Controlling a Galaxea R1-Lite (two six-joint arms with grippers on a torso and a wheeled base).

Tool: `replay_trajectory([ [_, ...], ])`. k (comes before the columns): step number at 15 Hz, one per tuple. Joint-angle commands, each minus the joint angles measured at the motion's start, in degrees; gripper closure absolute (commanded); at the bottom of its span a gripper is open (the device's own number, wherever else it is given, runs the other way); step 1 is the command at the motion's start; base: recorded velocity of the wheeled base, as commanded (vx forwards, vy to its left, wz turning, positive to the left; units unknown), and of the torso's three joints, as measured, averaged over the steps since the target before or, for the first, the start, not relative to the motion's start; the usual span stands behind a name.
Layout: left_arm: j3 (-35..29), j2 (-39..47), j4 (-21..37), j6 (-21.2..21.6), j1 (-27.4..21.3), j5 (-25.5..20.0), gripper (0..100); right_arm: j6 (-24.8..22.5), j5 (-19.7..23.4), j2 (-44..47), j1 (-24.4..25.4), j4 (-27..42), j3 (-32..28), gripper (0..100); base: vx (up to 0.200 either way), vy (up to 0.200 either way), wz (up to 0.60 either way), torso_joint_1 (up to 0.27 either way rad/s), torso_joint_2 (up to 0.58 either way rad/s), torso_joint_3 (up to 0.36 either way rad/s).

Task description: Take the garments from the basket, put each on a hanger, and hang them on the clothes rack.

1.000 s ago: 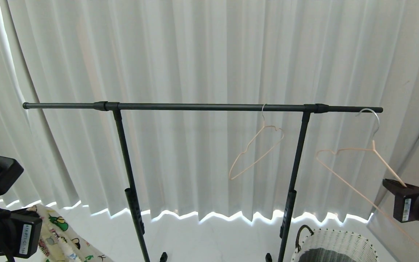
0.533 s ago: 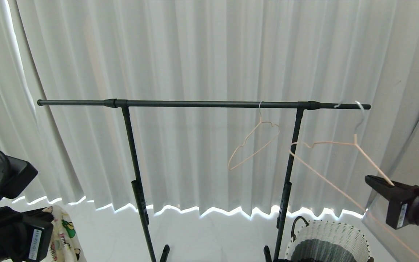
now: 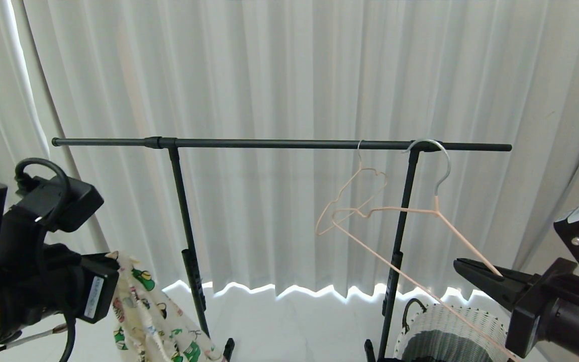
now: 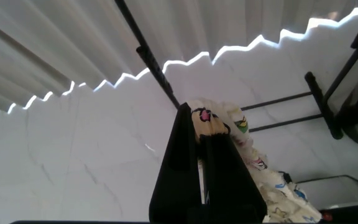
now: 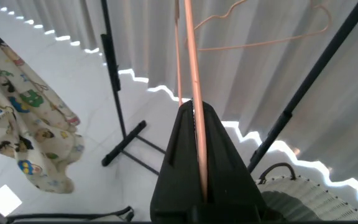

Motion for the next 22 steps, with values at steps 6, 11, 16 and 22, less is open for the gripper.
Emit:
replay_trajectory([
  [6,-16.49,15.75,0.02,-0.95,-0.37,0.10,100,-0.42,-0.10,-0.17,0.94,2.73,-2.21,100,0.000,0.000,0.00,0.000,0.00,0.000],
  [11,-23.70,23.05,0.02,-3.94,-2.04,3.44,100,0.37,1.31,0.18,1.20,2.73,-0.62,100,0.000,0.000,0.00,0.000,0.00,0.000],
  [16,-36.88,33.68,0.02,-9.66,-6.52,9.51,100,3.80,3.51,1.85,8.32,2.03,-0.62,100,0.000,0.000,0.00,0.000,0.00,0.000],
  [22,-40.84,37.99,0.02,-14.14,-10.30,9.77,100,6.00,3.51,8.80,10.96,-4.65,-4.23,100,0.000,0.000,0.00,0.000,0.00,0.000],
])
